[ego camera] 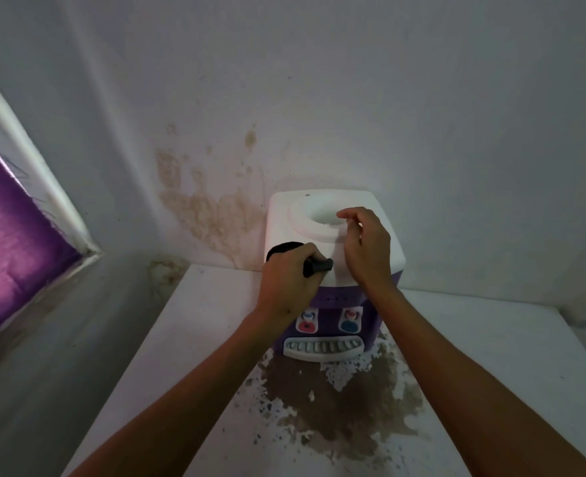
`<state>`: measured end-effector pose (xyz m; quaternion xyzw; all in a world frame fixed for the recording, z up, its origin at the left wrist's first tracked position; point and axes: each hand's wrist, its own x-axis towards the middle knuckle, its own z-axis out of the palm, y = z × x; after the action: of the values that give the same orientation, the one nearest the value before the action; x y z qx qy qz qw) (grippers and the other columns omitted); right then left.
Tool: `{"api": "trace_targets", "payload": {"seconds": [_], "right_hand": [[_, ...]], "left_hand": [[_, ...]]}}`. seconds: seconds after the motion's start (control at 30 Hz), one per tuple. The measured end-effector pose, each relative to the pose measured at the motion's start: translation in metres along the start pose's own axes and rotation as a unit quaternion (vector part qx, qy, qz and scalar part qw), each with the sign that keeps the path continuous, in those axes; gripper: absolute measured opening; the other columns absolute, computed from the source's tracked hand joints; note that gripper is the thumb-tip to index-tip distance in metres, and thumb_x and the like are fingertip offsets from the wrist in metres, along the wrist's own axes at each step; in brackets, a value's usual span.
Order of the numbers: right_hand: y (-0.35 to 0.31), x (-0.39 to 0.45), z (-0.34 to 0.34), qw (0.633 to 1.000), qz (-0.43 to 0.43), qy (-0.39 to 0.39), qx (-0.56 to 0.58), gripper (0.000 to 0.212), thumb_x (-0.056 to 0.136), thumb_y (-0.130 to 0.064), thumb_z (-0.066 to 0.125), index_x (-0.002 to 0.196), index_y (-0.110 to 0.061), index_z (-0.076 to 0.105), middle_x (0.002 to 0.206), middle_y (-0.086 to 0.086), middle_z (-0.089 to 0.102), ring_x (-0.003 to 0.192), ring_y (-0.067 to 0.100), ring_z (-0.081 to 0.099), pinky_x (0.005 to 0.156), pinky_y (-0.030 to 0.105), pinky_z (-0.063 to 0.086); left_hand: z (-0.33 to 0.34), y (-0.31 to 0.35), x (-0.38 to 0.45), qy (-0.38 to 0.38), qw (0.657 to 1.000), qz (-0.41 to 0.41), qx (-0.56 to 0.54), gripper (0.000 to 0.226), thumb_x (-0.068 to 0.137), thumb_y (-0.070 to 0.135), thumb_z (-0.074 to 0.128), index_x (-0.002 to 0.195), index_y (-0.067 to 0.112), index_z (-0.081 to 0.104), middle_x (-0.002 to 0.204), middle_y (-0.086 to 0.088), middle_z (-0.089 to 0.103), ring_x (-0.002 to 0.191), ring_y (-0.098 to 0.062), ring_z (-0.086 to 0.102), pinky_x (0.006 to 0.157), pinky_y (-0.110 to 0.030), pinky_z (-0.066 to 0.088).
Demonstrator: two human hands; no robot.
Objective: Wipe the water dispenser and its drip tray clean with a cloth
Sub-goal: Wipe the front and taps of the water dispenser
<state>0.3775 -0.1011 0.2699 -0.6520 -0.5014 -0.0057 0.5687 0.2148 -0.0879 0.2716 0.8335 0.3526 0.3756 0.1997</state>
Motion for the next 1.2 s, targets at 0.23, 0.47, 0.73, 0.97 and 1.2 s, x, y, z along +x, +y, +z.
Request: {"api": "trace_targets", "payload": {"seconds": [0.23, 0.47, 0.73, 0.97, 1.2], "right_hand": [[-0.015, -0.027, -0.04, 0.999, -0.042, 0.028, -0.013, 0.018, 0.101, -0.012, 0.048, 0.11, -0.012, 0.065, 0.107, -0.003, 0.065, 0.101, 0.013, 0.061, 0.088, 0.025, 0.051], [-0.016, -0.078, -0.03, 0.992, -0.11, -0.058, -0.036, 0.056, 0.092, -0.034, 0.073, 0.139, -0.013, 0.052, 0.138, 0.004, 0.052, 0.125, 0.011, 0.051, 0.105, 0.016, 0.043], [-0.031, -0.07, -0.021, 0.999, 0.01, 0.045, 0.023, 0.026, 0.092, -0.011, 0.066, 0.117, -0.016, 0.066, 0.114, -0.004, 0.068, 0.107, 0.007, 0.061, 0.095, 0.022, 0.051], [-0.045, -0.075, 0.019, 0.986, -0.074, -0.087, -0.118, 0.032, 0.094, -0.016, 0.066, 0.126, -0.012, 0.064, 0.126, 0.008, 0.056, 0.114, 0.022, 0.053, 0.096, 0.021, 0.045], [-0.03, -0.1, 0.038, 0.946, -0.145, -0.106, -0.27, 0.039, 0.089, -0.013, 0.071, 0.126, -0.014, 0.062, 0.121, 0.005, 0.057, 0.104, 0.026, 0.054, 0.052, 0.037, 0.058]], "left_hand": [[-0.003, 0.02, 0.016, 0.022, 0.898, -0.277, -0.341, 0.012, 0.082, 0.016, 0.083, 0.092, 0.014, 0.077, 0.092, 0.0, 0.076, 0.092, -0.017, 0.073, 0.081, -0.032, 0.062], [-0.021, 0.032, 0.025, -0.079, 0.753, -0.34, -0.558, 0.023, 0.09, 0.011, 0.074, 0.108, -0.002, 0.071, 0.112, -0.021, 0.072, 0.107, -0.034, 0.071, 0.09, -0.043, 0.061], [-0.074, -0.013, 0.033, -0.121, 0.931, -0.227, -0.258, 0.017, 0.1, 0.021, 0.061, 0.104, 0.007, 0.071, 0.103, -0.005, 0.076, 0.086, -0.022, 0.077, 0.068, -0.036, 0.063], [-0.063, -0.06, 0.026, -0.134, 0.989, -0.046, 0.036, 0.023, 0.095, 0.012, 0.066, 0.116, 0.018, 0.075, 0.119, 0.0, 0.072, 0.112, -0.016, 0.064, 0.097, -0.026, 0.049], [-0.056, -0.081, 0.02, -0.131, 0.989, 0.023, 0.064, 0.032, 0.09, 0.011, 0.071, 0.121, 0.015, 0.073, 0.121, -0.003, 0.071, 0.112, -0.021, 0.065, 0.101, -0.04, 0.052]]}}
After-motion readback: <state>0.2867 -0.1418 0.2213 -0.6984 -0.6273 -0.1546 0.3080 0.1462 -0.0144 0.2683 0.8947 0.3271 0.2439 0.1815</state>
